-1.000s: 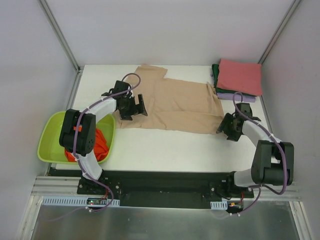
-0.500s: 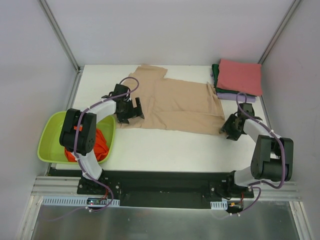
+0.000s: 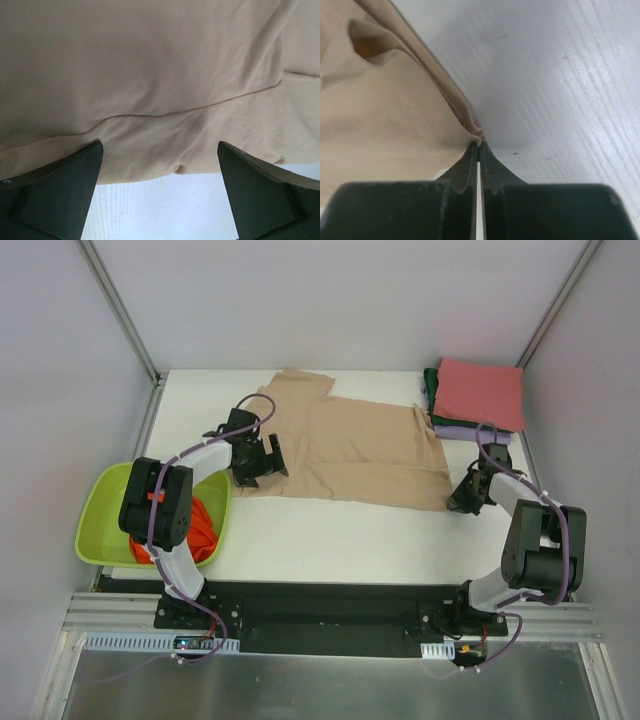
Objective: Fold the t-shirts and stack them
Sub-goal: Fold the flattened tshirt in 1/3 of the way
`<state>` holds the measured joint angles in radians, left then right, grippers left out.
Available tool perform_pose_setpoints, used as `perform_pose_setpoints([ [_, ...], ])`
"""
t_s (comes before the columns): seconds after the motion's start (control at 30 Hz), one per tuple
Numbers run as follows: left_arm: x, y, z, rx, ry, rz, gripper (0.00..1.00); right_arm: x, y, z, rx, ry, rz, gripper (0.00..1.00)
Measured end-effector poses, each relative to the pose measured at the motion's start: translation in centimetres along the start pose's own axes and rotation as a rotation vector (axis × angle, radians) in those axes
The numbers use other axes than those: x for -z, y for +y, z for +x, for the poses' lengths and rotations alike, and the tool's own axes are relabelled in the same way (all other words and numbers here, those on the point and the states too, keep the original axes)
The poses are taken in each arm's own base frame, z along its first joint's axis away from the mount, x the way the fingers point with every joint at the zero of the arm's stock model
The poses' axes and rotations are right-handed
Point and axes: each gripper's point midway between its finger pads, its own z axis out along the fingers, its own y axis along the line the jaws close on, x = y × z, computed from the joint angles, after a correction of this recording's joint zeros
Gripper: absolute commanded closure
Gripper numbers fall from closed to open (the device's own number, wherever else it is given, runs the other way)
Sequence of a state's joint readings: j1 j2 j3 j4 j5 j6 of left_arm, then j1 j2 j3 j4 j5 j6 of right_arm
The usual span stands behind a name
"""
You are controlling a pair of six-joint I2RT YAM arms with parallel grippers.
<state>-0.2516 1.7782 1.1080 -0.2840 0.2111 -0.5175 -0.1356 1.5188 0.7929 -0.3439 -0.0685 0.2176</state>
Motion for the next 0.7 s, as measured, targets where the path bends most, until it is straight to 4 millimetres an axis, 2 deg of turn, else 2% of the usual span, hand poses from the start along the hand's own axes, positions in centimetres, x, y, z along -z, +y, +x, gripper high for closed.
perform_pose_setpoints([
  [0.13, 0.1, 0.2, 0.5, 0.034, -0.005, 0.003, 0.01, 0.1, -0.7, -0.1, -0.018, 0.006, 0.012, 0.99],
  [0.27, 0.6, 0.4, 2.7, 0.052, -0.006, -0.001, 0.01, 0.4, -1.7, -0.2, -0.029, 0.012, 0.031, 0.99],
  [0.37, 1.1, -0.1, 5.3, 0.025, 0.008, -0.005, 0.01, 0.7, -3.2, -0.4, -0.048, 0.008, 0.075, 0.99],
  [0.47, 2.2, -0.2, 8.9, 0.015, 0.042, 0.000, 0.01, 1.5, -5.1, -0.7, -0.081, -0.008, 0.126, 0.99],
  [0.7, 4.8, 0.4, 16.6, 0.012, 0.156, -0.013, 0.01, 4.8, -7.9, 0.4, -0.129, -0.056, 0.212, 0.99],
])
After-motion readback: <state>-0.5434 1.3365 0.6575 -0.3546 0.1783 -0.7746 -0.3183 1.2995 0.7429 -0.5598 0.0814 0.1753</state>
